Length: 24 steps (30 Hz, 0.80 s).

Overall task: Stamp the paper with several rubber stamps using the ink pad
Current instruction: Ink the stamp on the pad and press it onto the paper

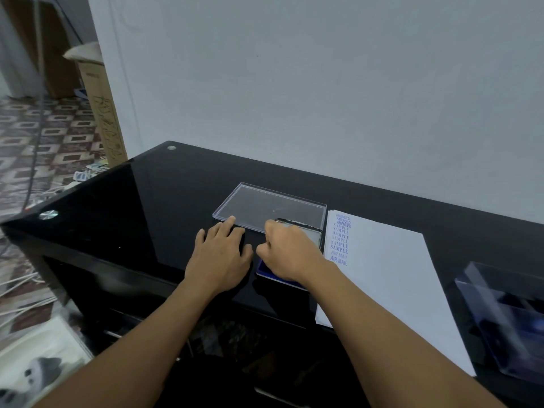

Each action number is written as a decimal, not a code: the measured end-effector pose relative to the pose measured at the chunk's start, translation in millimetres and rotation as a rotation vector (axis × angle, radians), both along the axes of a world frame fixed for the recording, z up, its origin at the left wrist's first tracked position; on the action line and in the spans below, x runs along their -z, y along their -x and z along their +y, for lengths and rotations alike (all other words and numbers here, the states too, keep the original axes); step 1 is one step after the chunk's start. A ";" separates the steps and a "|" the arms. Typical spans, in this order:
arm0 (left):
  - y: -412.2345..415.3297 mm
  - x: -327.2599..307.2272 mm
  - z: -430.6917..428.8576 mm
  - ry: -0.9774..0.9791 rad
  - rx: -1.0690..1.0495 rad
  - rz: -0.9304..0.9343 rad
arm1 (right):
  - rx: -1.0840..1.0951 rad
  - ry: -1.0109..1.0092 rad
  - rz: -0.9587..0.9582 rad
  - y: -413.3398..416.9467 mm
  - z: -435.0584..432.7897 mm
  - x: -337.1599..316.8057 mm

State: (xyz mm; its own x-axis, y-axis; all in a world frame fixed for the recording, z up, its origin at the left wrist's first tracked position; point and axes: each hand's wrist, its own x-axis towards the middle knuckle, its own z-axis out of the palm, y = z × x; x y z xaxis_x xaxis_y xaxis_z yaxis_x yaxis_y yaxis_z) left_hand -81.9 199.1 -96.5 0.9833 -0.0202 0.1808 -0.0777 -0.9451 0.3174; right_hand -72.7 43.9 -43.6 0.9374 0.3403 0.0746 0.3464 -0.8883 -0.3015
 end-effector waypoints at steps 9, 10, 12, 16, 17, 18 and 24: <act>0.1 0.3 -0.3 0.004 -0.004 -0.002 | 0.006 -0.029 0.019 2.7 -2.0 -0.8; 0.3 0.5 -0.4 0.005 -0.005 -0.005 | 0.009 -0.038 0.014 4.2 -2.9 -0.3; 0.5 0.5 -0.3 0.009 -0.006 -0.005 | 0.016 -0.047 0.003 6.0 -3.2 -0.4; 0.1 0.4 -0.4 0.007 0.000 -0.002 | 0.028 -0.030 0.023 3.9 -0.4 -2.2; 0.1 0.3 -0.3 0.006 0.001 -0.002 | 0.027 -0.023 0.027 3.2 0.5 -2.5; -0.1 0.2 -0.1 0.005 0.001 0.001 | 0.025 -0.015 0.027 2.2 1.4 -2.9; -0.2 0.3 0.7 -0.008 0.003 0.011 | 0.035 -0.012 0.046 2.3 3.3 -5.7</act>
